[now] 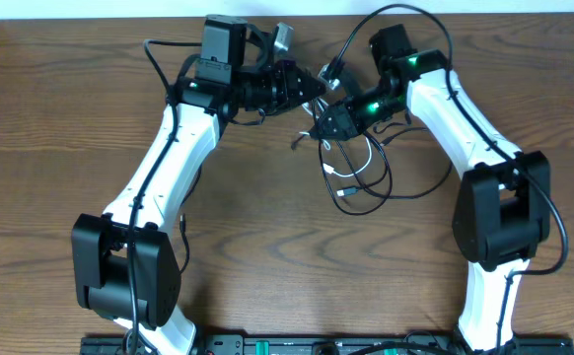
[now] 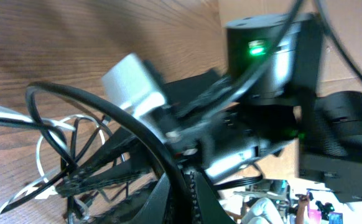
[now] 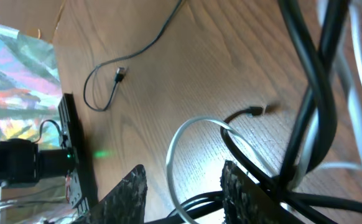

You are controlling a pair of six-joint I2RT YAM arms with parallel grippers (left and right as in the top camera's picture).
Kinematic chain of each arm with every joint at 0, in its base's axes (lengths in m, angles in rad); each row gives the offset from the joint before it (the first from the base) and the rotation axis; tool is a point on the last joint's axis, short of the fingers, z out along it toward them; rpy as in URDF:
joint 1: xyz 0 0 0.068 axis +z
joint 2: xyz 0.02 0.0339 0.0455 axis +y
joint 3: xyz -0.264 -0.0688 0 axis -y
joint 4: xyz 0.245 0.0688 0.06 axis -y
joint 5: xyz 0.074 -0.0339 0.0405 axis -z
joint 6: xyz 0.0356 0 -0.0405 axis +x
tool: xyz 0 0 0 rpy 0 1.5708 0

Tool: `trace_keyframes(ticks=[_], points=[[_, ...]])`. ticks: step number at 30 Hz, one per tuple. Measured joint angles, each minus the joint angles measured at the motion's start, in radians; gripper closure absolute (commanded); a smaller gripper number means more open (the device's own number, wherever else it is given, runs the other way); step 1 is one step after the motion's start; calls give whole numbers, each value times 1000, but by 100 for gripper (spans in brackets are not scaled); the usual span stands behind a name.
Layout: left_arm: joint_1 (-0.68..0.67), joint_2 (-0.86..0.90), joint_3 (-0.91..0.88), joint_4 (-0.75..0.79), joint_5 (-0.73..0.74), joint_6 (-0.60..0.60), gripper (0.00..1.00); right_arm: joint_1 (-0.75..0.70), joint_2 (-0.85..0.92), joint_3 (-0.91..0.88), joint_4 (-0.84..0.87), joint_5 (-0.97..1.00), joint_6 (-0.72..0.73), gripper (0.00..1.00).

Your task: Untangle cables

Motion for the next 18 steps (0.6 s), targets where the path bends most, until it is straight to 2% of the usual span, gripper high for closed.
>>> trace_keyframes(ticks=[3, 11, 13, 16, 18], points=[[7, 0, 0, 1, 8, -5, 93, 14, 7, 0, -1, 16, -3, 73], [10, 0, 0, 1, 12, -7, 93, 67, 7, 0, -36, 128, -7, 77], [11, 0, 0, 1, 12, -7, 93, 79, 7, 0, -38, 154, -7, 84], [13, 0, 0, 2, 16, -7, 93, 89, 7, 0, -36, 184, -11, 99], [13, 0, 0, 2, 19, -7, 92, 92, 7, 0, -31, 201, -10, 99]])
